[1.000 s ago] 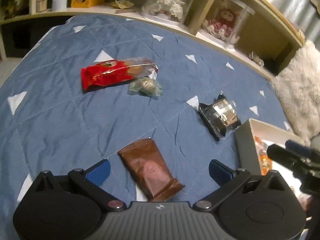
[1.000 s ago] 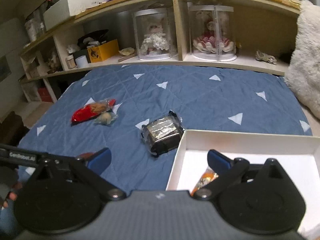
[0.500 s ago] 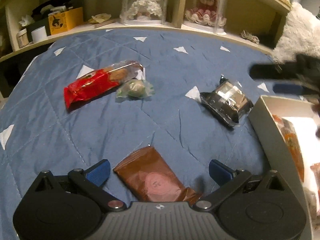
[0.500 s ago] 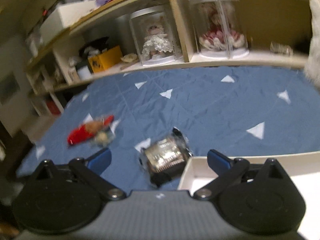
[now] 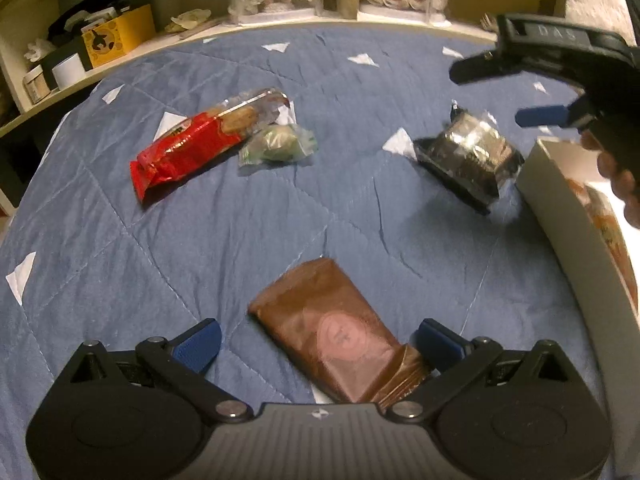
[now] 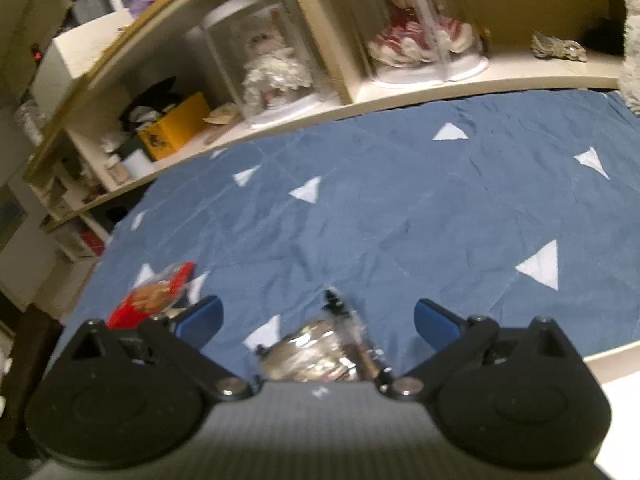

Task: Organize snacks
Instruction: 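Grasp the dark pastry packet with the right tool while the left tool grasps the brown packet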

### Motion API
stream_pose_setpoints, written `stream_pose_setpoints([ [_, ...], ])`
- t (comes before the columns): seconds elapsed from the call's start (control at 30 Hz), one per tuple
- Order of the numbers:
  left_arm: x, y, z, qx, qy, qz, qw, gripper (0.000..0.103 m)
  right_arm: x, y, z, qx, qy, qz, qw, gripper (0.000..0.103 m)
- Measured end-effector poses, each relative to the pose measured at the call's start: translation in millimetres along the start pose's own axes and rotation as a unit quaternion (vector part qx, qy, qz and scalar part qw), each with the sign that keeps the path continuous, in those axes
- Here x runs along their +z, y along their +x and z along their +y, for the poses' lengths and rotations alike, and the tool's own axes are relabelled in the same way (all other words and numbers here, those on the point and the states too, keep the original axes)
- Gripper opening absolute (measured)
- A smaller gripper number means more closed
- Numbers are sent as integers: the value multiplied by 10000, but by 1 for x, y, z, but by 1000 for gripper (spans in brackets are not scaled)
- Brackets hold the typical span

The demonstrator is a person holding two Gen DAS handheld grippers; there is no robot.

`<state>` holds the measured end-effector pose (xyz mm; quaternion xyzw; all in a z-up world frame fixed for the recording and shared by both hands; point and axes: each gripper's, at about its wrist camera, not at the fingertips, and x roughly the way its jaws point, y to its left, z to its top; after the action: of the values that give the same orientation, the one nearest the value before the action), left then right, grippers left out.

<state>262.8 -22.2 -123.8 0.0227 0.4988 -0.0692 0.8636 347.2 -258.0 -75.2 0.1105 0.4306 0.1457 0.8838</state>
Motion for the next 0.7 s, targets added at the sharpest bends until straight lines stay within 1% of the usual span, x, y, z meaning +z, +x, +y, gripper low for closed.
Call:
stream_pose_setpoints([
  [0.13,-4,-4,-1,92,152,116,9998,103,-3,7,-6,136,60,-46,9999,103],
  [0.2,-6,-7,2,121,117,191,9997,103,-4,10,-5,172,6,-33,9998,103],
  [0.33,-10,-13,16,158,-184,324,9992,103,-7,18,6,327,-270,-9,9991,103],
  [0.43,-10,-15,23,87,-383,341,9986,103,-11,26,22,113,-663,33,9977,103],
  [0.57,-9,-12,23,31,-423,320,9986,103,-17,29,44,127,-1301,187,9912,103],
  [0.63,-8,-11,24,-4,-462,289,9985,103,-19,29,51,246,-1433,353,9887,103],
  [0.7,-8,-11,26,-40,-545,239,9982,103,-21,30,55,390,-1466,628,9864,103],
])
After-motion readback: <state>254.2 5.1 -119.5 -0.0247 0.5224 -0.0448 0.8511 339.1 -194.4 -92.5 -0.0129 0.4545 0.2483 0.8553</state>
